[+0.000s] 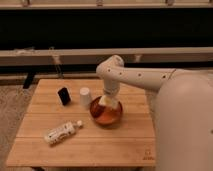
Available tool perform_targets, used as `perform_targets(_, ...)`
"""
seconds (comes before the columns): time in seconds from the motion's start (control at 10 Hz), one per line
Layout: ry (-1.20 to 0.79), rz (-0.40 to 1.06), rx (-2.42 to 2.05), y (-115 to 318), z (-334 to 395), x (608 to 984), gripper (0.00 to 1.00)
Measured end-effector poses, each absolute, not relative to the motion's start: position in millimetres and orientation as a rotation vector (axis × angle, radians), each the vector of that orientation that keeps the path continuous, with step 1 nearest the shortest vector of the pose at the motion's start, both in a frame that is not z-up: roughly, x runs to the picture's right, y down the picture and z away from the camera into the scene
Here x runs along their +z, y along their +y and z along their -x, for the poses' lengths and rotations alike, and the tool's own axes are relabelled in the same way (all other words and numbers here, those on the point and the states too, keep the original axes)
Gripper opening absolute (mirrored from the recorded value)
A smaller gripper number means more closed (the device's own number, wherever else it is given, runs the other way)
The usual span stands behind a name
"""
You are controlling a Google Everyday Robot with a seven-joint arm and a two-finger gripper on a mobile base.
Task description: Place the white sponge in the ceramic bowl
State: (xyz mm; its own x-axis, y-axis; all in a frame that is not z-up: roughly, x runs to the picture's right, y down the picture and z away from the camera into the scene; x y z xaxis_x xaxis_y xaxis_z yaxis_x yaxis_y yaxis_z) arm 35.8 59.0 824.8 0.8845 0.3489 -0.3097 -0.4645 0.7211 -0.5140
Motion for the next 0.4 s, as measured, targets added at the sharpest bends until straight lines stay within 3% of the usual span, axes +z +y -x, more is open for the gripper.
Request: perform_targets(0.4,0.181,0.622,0.426,56.1,-31.0,827.5,0.97)
